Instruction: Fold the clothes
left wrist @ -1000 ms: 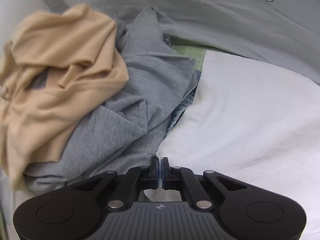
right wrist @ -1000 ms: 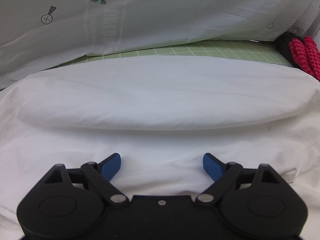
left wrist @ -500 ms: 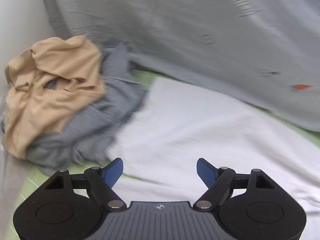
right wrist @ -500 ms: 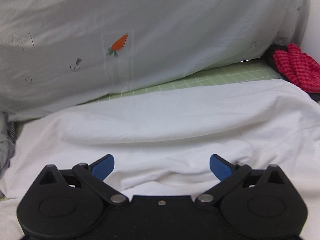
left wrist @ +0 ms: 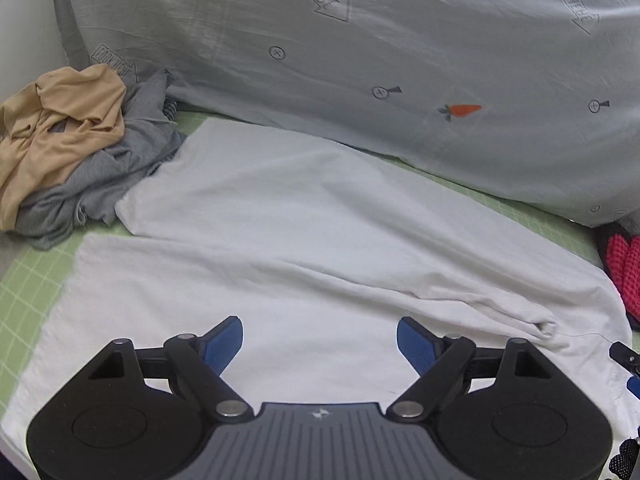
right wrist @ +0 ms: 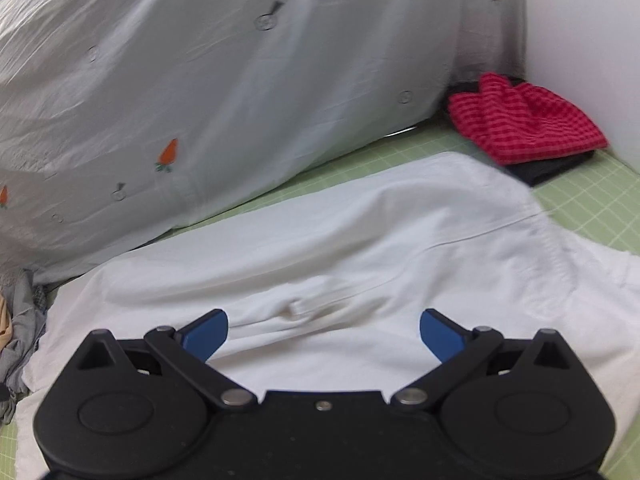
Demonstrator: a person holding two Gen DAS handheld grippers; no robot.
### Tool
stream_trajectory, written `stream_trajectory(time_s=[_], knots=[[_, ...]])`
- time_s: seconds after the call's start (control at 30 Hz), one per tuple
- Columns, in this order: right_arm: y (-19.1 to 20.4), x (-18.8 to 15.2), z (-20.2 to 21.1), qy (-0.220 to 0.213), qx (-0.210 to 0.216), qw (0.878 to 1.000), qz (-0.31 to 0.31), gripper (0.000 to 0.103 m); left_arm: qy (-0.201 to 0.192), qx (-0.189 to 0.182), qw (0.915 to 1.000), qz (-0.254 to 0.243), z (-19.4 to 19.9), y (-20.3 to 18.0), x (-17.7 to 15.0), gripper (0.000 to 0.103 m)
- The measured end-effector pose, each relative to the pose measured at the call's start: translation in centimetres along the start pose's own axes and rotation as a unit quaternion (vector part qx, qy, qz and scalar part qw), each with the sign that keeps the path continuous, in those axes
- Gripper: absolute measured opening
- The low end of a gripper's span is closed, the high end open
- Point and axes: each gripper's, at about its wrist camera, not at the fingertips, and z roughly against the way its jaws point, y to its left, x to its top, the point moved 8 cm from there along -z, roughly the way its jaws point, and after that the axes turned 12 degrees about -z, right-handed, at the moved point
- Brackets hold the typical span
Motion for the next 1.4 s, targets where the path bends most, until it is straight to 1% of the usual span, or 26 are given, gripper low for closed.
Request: stream_trajectory(time_s=[0.1,0.2,0.3,0.4,0.5,0.57,0.67,0.7,0.73,0.77,0.87,0.9,0.97,1.03,1.1,1.13,1.17,1.2,1.27,1.33,1.4], knots=[[-3.4,2.5,0.5,-0.006,-0.004,1.0,0.001,0.103,0.0,0.003,1.0,-0.006,-0.1,-3.6,0.3,0.086],[-7.0,5.2,0.0,-0.013,-0.02,1.0,0.007,0.103,0.002,0.004,1.0,-0.005,-0.4,-6.9,0.7,0.086],[-10.4,8.0,-1.2,-0.021,-0.027,0.999,0.002,0.103,0.0,0.012,0.9999,-0.011,-0.8,-9.5,1.3,0.086],[-13.4,11.0,-3.0,-0.031,-0.039,0.999,-0.004,0.103,0.006,0.023,0.9997,-0.006,-1.8,-11.6,2.1,0.086],[-16.2,14.6,-5.8,-0.043,-0.06,0.997,-0.009,0.103,0.018,0.035,0.9992,-0.002,-3.2,-13.2,3.0,0.086],[-17.8,16.6,-8.4,-0.042,-0.077,0.996,-0.011,0.103,0.029,0.045,0.9985,-0.01,-4.1,-14.1,3.6,0.086],[-19.7,18.4,-12.9,-0.028,-0.106,0.994,0.0,0.102,0.045,0.059,0.997,-0.024,-5.3,-15.4,4.5,0.086],[-20.1,18.6,-14.5,-0.016,-0.113,0.993,0.002,0.098,0.05,0.062,0.9964,-0.03,-5.7,-15.7,4.7,0.086],[-20.4,18.5,-16.0,0.0,-0.111,0.994,-0.004,0.095,0.056,0.064,0.9957,-0.036,-6.2,-16.1,5.0,0.086],[-20.4,18.3,-17.2,0.017,-0.099,0.995,-0.016,0.091,0.061,0.066,0.995,-0.043,-6.7,-16.5,5.2,0.086],[-19.2,17.2,-19.3,0.047,-0.028,0.997,-0.06,0.09,0.079,0.069,0.9933,-0.049,-8.2,-17.2,5.4,0.086],[-18.7,16.9,-19.8,0.055,-0.012,0.996,-0.066,0.09,0.085,0.067,0.993,-0.049,-8.7,-17.4,5.4,0.086],[-17.8,16.1,-20.8,0.071,0.002,0.995,-0.067,0.087,0.092,0.059,0.9928,-0.048,-9.2,-17.7,5.3,0.086],[-17.3,15.5,-21.5,0.085,0.007,0.994,-0.066,0.075,0.095,0.054,0.9929,-0.048,-9.4,-17.9,5.1,0.086],[-16.7,15.1,-21.5,0.094,0.014,0.994,-0.062,0.041,0.095,0.051,0.993,-0.049,-9.4,-17.9,4.9,0.086],[-16.3,14.9,-21.3,0.094,0.009,0.994,-0.048,0.028,0.094,0.049,0.9932,-0.048,-9.4,-17.9,4.8,0.086],[-15.5,14.7,-20.8,0.088,-0.002,0.996,-0.016,0.007,0.094,0.047,0.9934,-0.046,-9.3,-17.7,4.6,0.086],[-14.4,14.3,-20.1,0.077,-0.011,0.997,0.024,0.007,0.093,0.045,0.9937,-0.044,-9.1,-17.6,4.5,0.086],[-11.3,13.2,-18.2,0.052,-0.009,0.993,0.103,0.007,0.091,0.043,0.9941,-0.04,-8.8,-17.2,4.3,0.086],[-7.8,11.3,-16.2,0.034,0.001,0.984,0.176,0.007,0.087,0.045,0.9946,-0.036,-8.4,-16.8,4.2,0.086],[-5.0,8.4,-14.8,0.04,0.019,0.973,0.226,0.007,0.084,0.046,0.995,-0.03,-8.1,-16.3,4.1,0.086]])
